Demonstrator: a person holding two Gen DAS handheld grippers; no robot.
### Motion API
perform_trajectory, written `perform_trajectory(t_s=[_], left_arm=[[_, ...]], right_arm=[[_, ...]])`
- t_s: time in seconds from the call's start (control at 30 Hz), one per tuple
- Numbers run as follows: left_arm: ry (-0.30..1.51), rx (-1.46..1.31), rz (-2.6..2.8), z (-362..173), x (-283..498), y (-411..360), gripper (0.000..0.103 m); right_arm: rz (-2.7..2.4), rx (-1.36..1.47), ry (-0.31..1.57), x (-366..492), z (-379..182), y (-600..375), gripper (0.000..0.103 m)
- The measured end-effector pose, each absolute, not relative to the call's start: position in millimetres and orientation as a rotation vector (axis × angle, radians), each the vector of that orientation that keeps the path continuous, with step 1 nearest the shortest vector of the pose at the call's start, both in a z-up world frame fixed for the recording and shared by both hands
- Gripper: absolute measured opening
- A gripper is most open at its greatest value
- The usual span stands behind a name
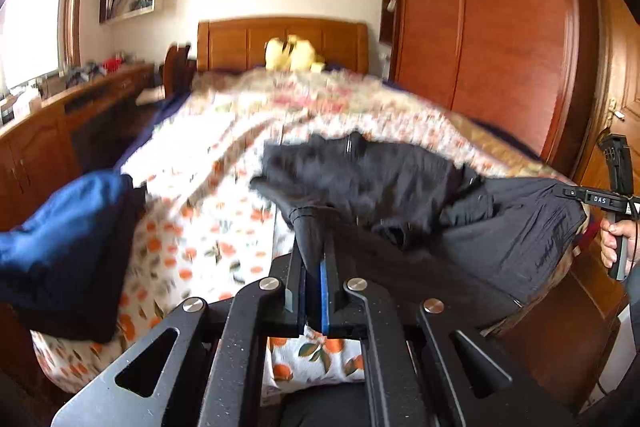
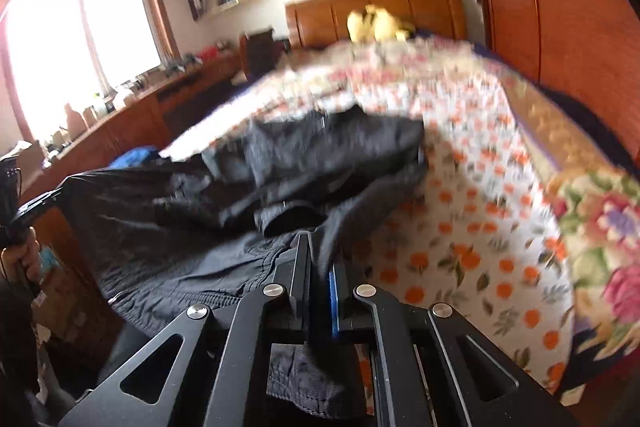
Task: Fold large clothes
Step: 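Grasp the jacket hem with both grippers and lift it, then fold the lifted hem over toward the collar with both grippers, release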
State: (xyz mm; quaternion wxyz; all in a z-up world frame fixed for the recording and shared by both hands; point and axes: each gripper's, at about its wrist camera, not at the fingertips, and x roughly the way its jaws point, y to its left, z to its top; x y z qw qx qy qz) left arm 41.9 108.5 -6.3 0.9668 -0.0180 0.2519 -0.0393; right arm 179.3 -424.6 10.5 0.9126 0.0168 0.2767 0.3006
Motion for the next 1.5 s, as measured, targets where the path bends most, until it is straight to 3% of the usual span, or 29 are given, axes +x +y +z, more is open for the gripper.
perform_trajectory(t_s=[0.23,0.43,0.87,1.23,1.33,1.4,1.5], left_arm=[[0.396,-0.042,-0.076,48.3,-11.3,108.2,0.005],[0.415,-0.054,-0.030,32.7,-9.0,112.1,0.005],[0.562,-0.096,0.060,-50.5,114.1,135.8,0.005],[0.528,-0.020,0.133,-44.4,201.7,136.3,0.006],[0.540,-0.046,0.127,-51.3,214.7,139.1,0.015],[0.543,-0.057,0.122,-58.4,217.1,138.2,0.035],[0.552,-0.059,0.108,-68.9,218.2,134.4,0.040]], right_arm=[[0.689,0.085,0.432,110.1,68.6,-457.6,0.006],[0.685,0.046,0.444,103.0,52.1,-460.9,0.006],[0.623,0.052,0.635,251.6,-35.6,-405.2,0.006],[0.561,-0.022,0.587,398.7,-24.0,-333.0,0.006],[0.536,-0.031,0.604,432.4,-32.9,-316.3,0.006],[0.516,-0.032,0.614,449.8,-39.3,-306.9,0.006],[0.491,-0.040,0.613,469.0,-44.1,-292.8,0.006]])
